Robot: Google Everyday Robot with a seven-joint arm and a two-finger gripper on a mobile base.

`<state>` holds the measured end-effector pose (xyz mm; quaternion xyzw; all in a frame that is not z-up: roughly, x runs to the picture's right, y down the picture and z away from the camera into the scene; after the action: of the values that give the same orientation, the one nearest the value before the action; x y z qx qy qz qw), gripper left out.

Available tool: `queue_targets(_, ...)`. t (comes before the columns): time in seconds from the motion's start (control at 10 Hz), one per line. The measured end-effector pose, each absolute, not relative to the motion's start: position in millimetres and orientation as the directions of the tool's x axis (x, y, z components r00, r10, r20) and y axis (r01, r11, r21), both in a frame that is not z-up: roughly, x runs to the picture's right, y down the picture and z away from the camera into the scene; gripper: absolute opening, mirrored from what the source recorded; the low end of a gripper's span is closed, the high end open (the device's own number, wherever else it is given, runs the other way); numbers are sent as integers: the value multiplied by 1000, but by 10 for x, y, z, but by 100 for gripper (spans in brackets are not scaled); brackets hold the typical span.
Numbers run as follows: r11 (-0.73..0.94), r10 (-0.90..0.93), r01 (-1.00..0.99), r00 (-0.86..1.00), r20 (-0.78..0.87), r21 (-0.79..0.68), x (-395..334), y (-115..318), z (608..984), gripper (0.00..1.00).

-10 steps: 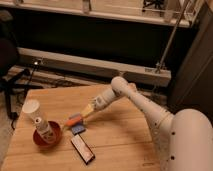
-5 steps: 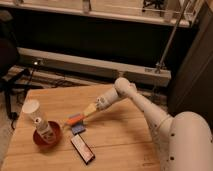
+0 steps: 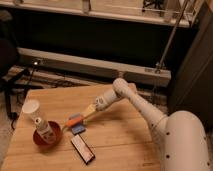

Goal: Place the pepper on the white sponge

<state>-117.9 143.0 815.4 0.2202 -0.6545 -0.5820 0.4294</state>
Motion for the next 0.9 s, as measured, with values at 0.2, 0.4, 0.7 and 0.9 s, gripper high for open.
queue_targets(0.2,229,-784,203,-542,304,952,-1222,1438,8171,0)
queue_targets(0.4,235,-784,192,-542,302,953,-1226,1430,8182,0)
queue_targets(0.7,240,-785,180,-542,300,954,-1225,1428,8211,0)
queue_targets(0.9,243,-784,179,-543,301,953,-1209,1437,8242,0)
